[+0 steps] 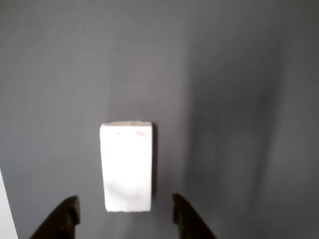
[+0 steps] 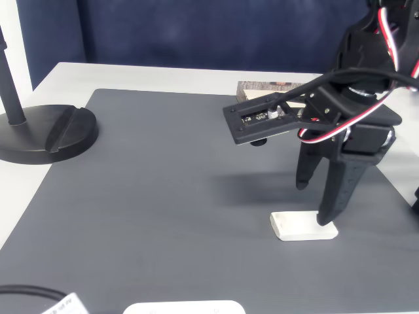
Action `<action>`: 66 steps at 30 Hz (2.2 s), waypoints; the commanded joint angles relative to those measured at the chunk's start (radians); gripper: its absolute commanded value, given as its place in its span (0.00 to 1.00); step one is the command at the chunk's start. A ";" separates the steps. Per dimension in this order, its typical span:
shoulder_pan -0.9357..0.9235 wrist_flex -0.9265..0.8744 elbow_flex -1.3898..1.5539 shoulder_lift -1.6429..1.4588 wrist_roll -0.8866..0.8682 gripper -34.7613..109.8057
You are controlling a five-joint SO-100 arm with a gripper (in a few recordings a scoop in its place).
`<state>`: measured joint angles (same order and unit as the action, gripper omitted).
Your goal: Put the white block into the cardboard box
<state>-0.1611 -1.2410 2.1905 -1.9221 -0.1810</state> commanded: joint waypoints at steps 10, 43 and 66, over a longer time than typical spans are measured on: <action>0.020 0.072 -0.044 0.100 0.008 0.42; 0.031 0.137 -0.067 0.204 -0.023 0.42; 0.043 0.181 -0.061 0.213 -0.063 0.41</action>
<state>-0.1258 -1.0738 2.1813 -1.7073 -0.2332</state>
